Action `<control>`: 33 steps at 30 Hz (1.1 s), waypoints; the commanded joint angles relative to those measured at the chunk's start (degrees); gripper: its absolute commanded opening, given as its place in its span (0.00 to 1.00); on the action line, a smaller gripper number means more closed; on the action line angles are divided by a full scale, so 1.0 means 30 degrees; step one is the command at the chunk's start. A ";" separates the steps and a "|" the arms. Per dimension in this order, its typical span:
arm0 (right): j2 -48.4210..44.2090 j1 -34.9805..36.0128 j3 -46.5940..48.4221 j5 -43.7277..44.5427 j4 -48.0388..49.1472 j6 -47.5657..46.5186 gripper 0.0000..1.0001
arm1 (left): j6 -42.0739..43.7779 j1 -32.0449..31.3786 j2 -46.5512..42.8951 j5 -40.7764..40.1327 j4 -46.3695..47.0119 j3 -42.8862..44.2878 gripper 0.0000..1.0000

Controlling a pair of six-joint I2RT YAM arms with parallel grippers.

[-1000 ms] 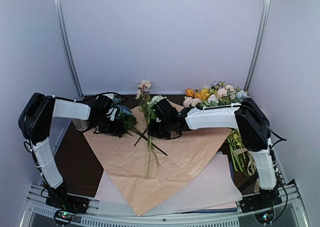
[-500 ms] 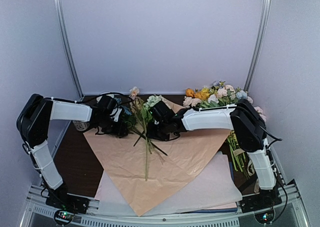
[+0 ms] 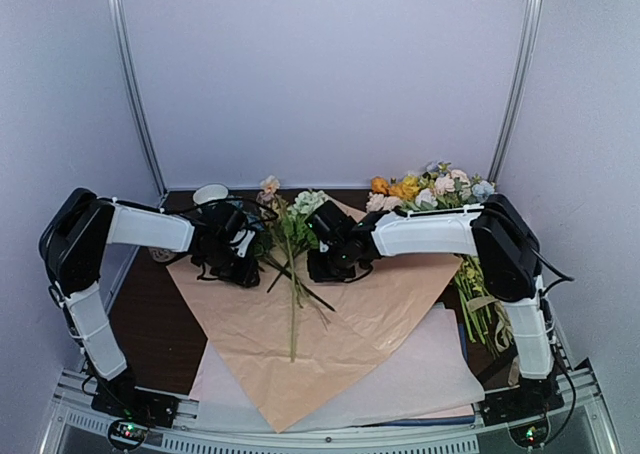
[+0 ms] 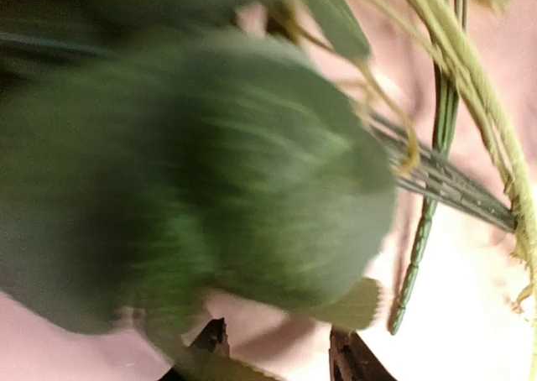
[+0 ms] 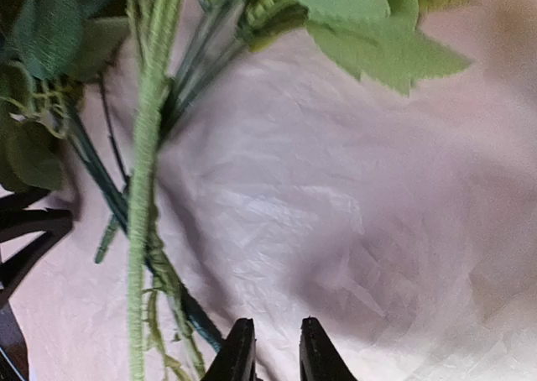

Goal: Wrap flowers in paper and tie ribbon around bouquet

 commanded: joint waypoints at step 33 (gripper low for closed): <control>-0.8855 -0.4711 -0.7173 0.0484 -0.0437 -0.1533 0.13 | 0.1933 -0.2216 -0.1094 0.1783 -0.0784 0.1669 0.50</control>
